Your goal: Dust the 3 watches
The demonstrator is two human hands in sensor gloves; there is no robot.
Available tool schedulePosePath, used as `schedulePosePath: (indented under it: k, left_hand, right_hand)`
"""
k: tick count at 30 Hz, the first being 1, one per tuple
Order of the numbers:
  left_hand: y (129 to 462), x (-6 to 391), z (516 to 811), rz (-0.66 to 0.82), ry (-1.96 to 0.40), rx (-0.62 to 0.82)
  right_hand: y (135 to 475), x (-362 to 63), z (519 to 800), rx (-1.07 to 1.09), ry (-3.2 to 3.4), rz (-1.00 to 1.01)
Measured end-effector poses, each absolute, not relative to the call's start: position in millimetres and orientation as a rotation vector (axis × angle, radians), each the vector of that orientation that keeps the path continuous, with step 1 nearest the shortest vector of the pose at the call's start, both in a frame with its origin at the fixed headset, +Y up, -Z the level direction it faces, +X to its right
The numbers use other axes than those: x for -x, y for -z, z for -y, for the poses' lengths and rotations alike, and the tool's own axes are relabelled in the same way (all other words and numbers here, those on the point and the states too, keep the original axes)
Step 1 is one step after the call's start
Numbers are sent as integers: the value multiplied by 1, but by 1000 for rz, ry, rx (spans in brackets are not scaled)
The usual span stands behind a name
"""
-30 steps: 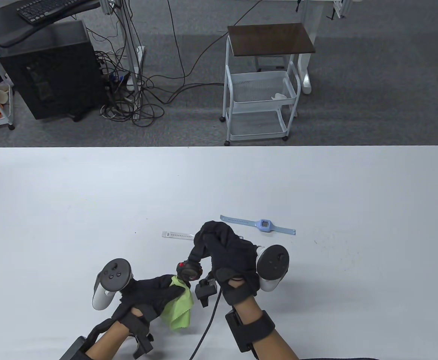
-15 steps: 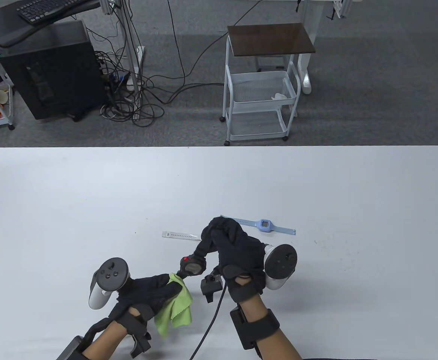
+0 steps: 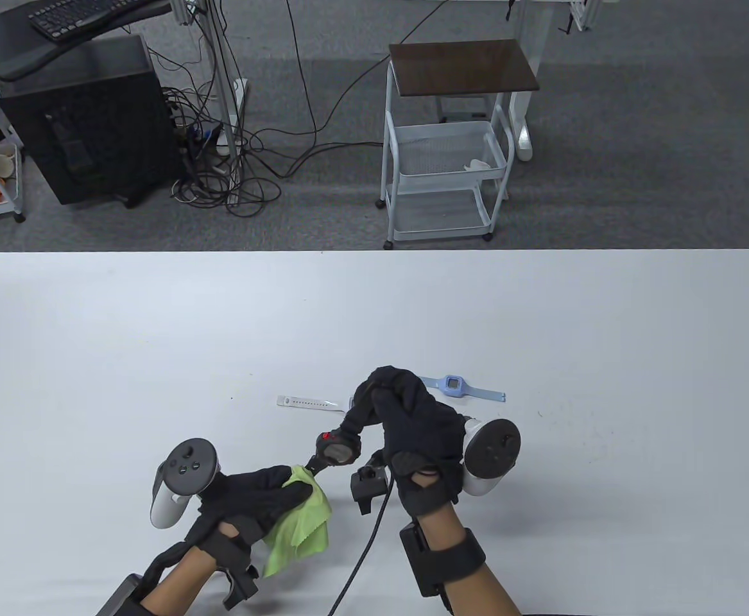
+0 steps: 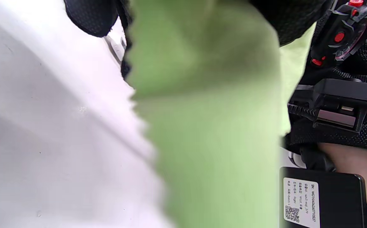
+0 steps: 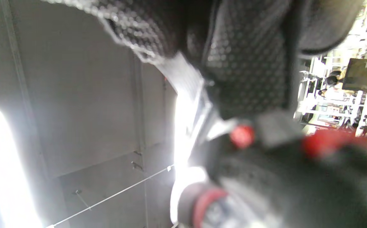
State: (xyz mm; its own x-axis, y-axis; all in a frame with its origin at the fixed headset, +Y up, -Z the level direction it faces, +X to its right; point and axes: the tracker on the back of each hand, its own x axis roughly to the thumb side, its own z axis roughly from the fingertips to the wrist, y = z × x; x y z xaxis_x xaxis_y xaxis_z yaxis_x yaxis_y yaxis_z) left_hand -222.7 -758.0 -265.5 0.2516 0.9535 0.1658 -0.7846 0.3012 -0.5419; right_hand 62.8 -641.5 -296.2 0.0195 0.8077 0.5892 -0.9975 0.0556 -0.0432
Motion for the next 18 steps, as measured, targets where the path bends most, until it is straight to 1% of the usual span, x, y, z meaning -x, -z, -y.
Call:
schedulePosePath:
  k: [6,12,18]
  left_hand:
    - [265,220,758,527,-1216,396]
    - [264,217,755,527,-1081,376]
    - [265,219,762,502,-1150,419]
  right_hand:
    - [296,-62,642,-449,-1470,528]
    - [296,-64,641,-443,-1466,535]
    - [296,-67,640,-426,-1437,554]
